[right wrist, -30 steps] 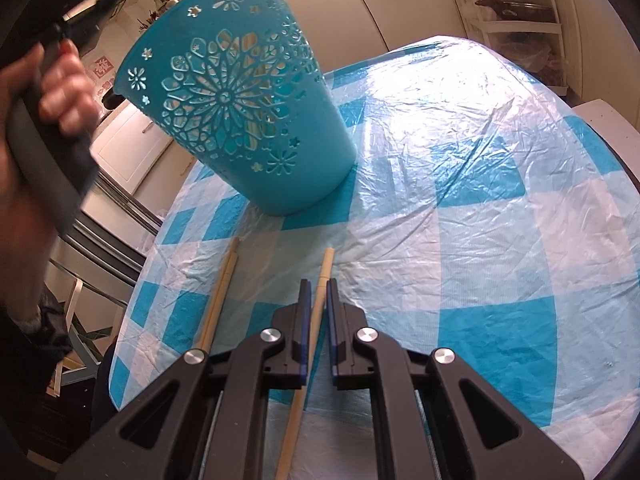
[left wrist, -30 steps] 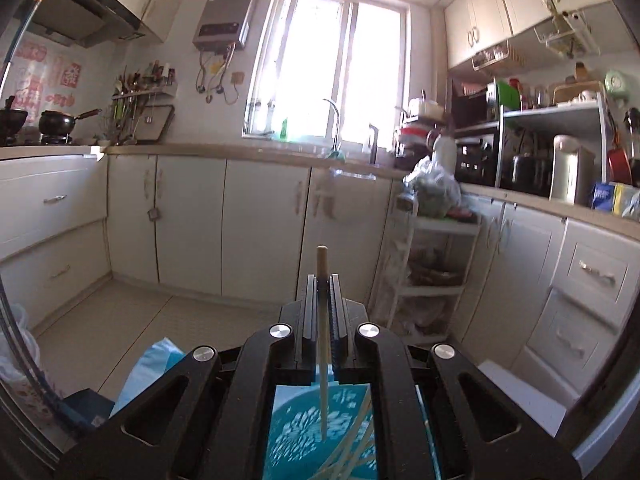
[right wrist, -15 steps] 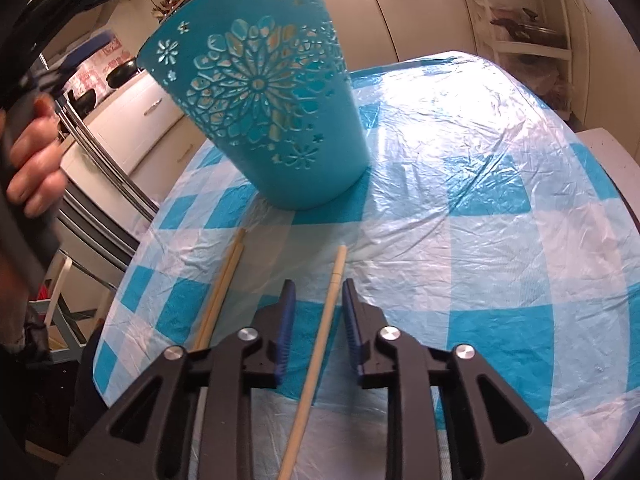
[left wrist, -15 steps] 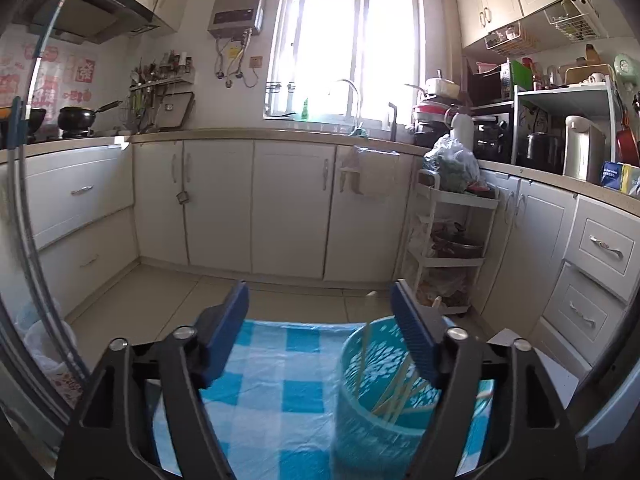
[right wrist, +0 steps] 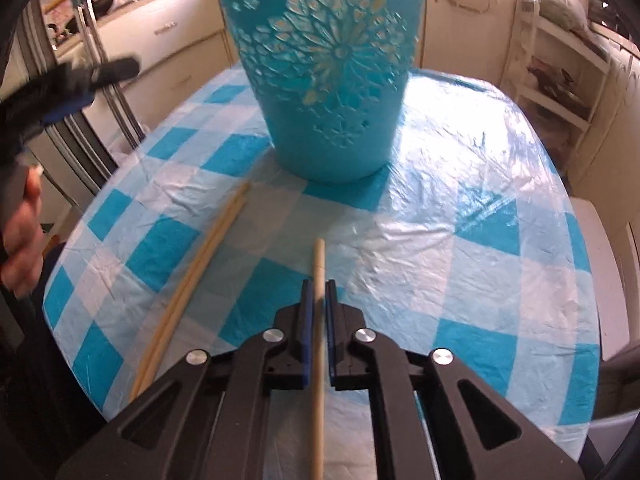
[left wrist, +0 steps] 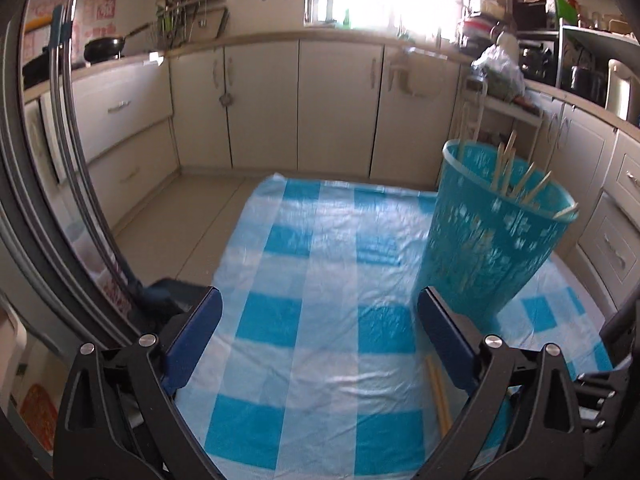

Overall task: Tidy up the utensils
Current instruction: 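Carry the stick over the basket with the right gripper and release it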

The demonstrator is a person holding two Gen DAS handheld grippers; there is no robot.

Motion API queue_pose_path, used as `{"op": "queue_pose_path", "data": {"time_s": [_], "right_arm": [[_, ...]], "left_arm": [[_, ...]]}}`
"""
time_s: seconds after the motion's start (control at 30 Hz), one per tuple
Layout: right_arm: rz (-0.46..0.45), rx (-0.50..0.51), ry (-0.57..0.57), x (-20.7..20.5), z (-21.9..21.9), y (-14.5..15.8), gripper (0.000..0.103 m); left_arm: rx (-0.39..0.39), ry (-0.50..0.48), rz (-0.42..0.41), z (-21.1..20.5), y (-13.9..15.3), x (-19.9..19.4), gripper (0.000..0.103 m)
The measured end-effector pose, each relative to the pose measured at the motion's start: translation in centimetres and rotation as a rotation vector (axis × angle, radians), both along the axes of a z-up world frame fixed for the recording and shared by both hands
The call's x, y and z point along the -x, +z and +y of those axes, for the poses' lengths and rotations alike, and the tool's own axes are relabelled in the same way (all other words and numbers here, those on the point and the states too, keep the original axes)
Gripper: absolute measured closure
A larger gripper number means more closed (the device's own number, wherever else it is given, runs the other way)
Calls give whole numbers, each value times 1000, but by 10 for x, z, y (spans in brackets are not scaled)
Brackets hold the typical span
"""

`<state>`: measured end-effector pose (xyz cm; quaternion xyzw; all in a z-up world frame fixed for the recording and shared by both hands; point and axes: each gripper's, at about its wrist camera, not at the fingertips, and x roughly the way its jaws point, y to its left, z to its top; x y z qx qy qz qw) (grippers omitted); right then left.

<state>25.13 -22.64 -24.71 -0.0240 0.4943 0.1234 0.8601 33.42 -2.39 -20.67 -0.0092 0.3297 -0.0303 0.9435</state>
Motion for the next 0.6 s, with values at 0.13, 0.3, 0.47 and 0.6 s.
{"op": "queue_pose_path", "data": {"time_s": [0.13, 0.3, 0.47, 0.6], "right_arm": [[-22, 66, 32, 5, 10, -1, 92], [-5, -92, 12, 12, -3, 12, 97], [-145, -566, -8, 23, -43, 88, 97], [-430, -685, -57, 15, -59, 168, 97]], "left_arm": [[3, 2, 57, 3, -16, 0, 9], [15, 3, 84, 6, -24, 4, 9], [41, 24, 124, 12, -35, 2, 9], [81, 51, 155, 17, -45, 2, 9]]}}
